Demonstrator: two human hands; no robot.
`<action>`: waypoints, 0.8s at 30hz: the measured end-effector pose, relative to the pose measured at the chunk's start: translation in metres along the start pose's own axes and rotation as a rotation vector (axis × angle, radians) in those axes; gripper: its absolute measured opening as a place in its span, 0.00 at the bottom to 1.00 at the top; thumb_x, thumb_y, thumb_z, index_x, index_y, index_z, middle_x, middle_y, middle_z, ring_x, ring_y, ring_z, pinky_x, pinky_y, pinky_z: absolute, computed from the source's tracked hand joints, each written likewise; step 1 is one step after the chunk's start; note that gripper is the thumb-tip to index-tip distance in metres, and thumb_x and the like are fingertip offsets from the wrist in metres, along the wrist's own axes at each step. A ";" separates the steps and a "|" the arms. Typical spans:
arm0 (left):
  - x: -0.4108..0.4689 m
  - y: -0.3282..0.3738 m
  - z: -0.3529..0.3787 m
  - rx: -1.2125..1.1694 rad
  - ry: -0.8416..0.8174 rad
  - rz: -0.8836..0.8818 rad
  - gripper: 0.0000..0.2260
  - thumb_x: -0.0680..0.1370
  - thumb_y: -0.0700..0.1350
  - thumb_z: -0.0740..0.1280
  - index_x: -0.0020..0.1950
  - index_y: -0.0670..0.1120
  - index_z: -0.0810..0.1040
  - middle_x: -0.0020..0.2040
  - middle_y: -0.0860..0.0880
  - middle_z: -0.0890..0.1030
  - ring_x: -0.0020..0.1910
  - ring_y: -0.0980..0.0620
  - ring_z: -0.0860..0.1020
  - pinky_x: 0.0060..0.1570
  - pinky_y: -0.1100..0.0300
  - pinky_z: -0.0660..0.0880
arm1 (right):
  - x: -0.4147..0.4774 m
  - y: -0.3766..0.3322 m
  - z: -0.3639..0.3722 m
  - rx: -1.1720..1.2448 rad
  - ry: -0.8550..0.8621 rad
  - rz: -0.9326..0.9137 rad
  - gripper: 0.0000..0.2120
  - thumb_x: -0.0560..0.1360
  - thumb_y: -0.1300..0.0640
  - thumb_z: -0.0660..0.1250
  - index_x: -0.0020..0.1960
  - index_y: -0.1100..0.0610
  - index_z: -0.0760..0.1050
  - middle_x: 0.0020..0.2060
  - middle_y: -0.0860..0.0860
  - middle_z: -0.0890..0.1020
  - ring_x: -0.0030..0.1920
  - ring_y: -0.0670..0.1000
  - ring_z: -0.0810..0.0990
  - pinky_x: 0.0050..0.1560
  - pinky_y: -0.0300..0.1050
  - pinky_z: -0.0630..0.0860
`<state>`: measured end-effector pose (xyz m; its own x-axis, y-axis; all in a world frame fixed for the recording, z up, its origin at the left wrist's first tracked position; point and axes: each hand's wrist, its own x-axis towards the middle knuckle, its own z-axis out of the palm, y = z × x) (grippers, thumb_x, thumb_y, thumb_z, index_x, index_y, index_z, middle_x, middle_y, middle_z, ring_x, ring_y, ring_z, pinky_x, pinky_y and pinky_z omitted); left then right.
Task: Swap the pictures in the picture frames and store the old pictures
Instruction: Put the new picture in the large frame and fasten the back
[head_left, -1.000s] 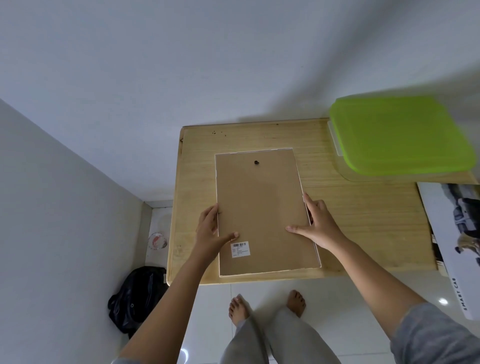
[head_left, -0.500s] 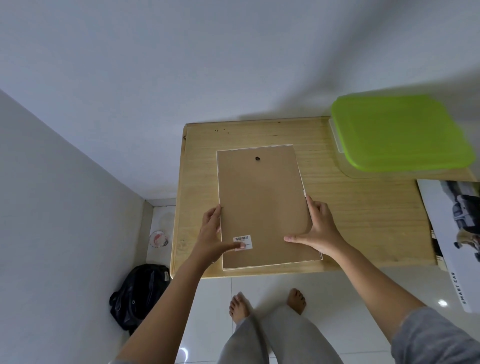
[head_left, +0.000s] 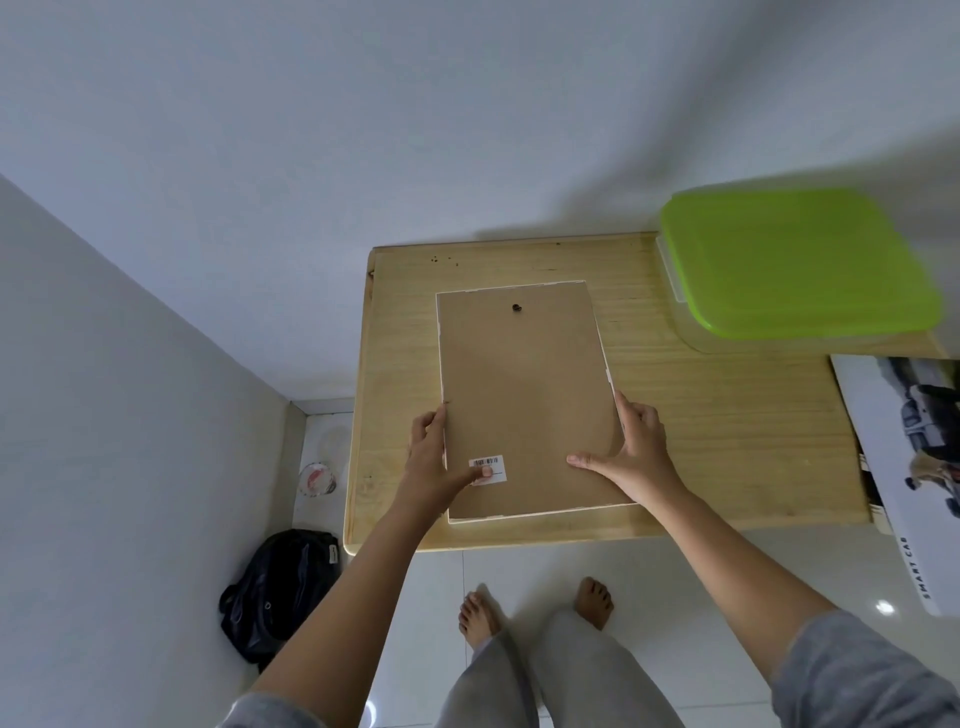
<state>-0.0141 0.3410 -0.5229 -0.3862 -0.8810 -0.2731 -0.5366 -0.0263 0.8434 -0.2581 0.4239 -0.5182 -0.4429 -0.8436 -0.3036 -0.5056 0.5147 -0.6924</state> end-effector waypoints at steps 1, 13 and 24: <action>0.000 0.001 0.000 0.003 0.013 0.008 0.44 0.65 0.44 0.77 0.75 0.49 0.56 0.62 0.53 0.61 0.65 0.50 0.65 0.66 0.57 0.65 | -0.001 0.000 0.000 0.006 0.009 -0.013 0.51 0.61 0.47 0.78 0.75 0.54 0.53 0.65 0.53 0.61 0.68 0.53 0.59 0.69 0.46 0.58; -0.016 0.000 0.010 -0.020 0.152 -0.105 0.35 0.71 0.49 0.73 0.74 0.48 0.61 0.58 0.51 0.65 0.60 0.49 0.70 0.63 0.50 0.70 | -0.026 0.020 -0.009 0.060 -0.099 -0.107 0.51 0.59 0.52 0.80 0.74 0.55 0.55 0.65 0.51 0.63 0.68 0.48 0.62 0.66 0.37 0.56; -0.017 0.002 0.010 -0.041 0.185 -0.116 0.34 0.70 0.47 0.73 0.73 0.47 0.63 0.55 0.51 0.66 0.57 0.49 0.72 0.58 0.55 0.72 | -0.023 0.014 0.005 0.168 0.030 -0.056 0.46 0.61 0.58 0.79 0.73 0.57 0.59 0.63 0.53 0.64 0.66 0.49 0.64 0.65 0.36 0.57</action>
<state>-0.0162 0.3608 -0.5211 -0.1771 -0.9427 -0.2826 -0.5373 -0.1480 0.8303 -0.2510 0.4495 -0.5244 -0.4410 -0.8638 -0.2438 -0.4003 0.4324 -0.8079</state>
